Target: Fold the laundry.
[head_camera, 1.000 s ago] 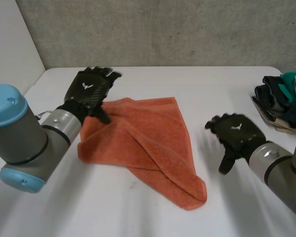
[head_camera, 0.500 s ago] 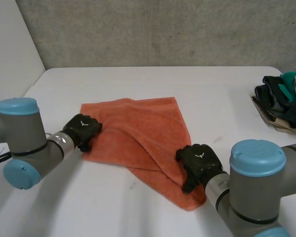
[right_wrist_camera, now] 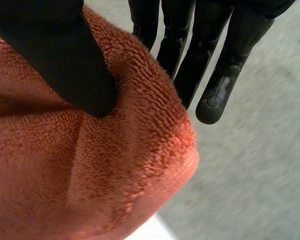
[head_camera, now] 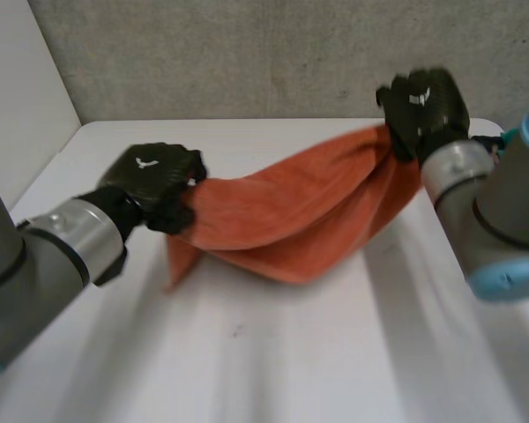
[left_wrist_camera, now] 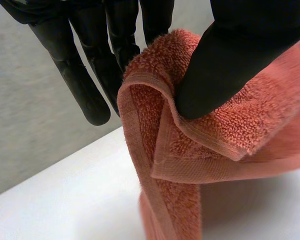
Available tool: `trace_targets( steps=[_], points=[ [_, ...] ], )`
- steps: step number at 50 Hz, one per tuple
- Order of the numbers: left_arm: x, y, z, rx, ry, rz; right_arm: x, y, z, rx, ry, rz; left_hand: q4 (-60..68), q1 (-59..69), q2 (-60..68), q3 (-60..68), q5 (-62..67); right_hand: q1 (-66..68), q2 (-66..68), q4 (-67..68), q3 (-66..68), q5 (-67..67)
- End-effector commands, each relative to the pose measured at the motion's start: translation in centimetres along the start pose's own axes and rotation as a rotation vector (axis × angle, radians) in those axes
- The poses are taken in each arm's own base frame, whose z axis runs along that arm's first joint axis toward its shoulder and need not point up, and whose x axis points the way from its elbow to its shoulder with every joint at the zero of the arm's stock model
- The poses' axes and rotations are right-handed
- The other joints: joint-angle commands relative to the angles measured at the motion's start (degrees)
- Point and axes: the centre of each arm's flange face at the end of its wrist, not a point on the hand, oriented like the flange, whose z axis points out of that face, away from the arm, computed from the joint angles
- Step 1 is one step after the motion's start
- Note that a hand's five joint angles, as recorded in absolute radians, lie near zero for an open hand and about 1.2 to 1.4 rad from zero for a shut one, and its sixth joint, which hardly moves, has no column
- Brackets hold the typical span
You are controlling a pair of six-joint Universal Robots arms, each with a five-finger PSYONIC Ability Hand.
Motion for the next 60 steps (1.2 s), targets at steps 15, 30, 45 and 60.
trace_targets(
  steps=[15, 30, 45, 60],
  points=[
    [6.5, 4.9, 3.3, 0.014, 0.024, -0.097, -10.1, 8.0, 5.7, 0.025, -0.138, 0.003, -49.7, -45.0, -49.7, -49.3, -46.5, -47.0, -57.2, -58.0, -57.6, -55.7],
    [3.1, 5.5, -0.1, -0.077, -0.073, -0.091, -1.5, 1.3, -2.3, -0.183, -0.167, 0.025, -50.4, -45.6, -50.4, -49.9, -47.2, -47.0, -57.2, -58.0, -57.6, -55.7],
    [5.1, 12.0, 0.7, -0.217, -0.021, -0.080, -5.0, 8.5, -10.2, -0.468, -0.414, 0.112, -49.4, -44.6, -49.4, -48.9, -46.2, -42.3, -52.6, -53.4, -53.0, -51.0],
    [6.2, 14.1, 1.9, -0.229, 0.023, 0.120, -5.9, 10.0, -11.1, -0.458, -0.386, 0.176, -47.7, -43.0, -47.7, -47.3, -44.5, -42.3, -52.6, -53.4, -53.0, -51.0]
  ],
)
